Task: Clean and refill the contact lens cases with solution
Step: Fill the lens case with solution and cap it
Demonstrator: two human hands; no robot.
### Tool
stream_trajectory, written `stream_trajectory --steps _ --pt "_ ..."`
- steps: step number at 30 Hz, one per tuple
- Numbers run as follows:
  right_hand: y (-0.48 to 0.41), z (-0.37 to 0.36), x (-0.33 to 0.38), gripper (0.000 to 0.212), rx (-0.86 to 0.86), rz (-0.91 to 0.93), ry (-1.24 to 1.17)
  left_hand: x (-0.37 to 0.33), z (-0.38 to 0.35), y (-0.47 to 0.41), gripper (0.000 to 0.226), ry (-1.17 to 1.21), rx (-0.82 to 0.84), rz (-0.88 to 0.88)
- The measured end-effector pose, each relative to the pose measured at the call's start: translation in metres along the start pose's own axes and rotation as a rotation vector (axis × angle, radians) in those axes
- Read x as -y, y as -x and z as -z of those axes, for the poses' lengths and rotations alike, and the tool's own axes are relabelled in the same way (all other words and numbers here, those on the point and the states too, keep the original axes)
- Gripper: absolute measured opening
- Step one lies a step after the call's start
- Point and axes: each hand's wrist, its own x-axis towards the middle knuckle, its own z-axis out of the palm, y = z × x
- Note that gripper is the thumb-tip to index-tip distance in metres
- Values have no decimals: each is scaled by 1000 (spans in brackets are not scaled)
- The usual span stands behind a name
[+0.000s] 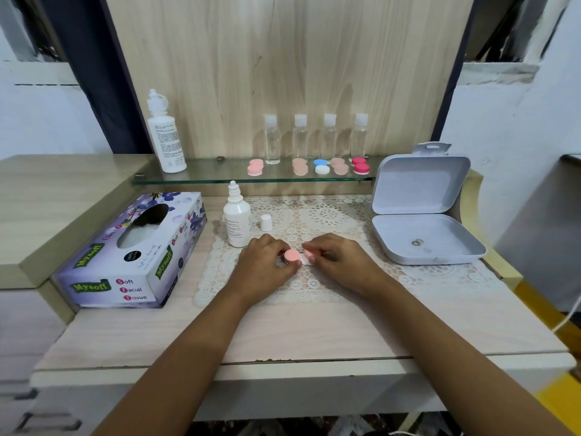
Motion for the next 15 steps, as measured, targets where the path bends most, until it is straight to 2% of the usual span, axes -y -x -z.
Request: stream_trajectory --steps 3,10,15 --pt "-1 -2 -1 26 16 39 101 0 0 0 31 -1 7 -5" --pt "1 -4 0 27 -1 68 130 0 2 0 32 11 40 -35" --pt "-1 -5 2 28 -30 -24 121 1 2 -1 25 20 51 -41"
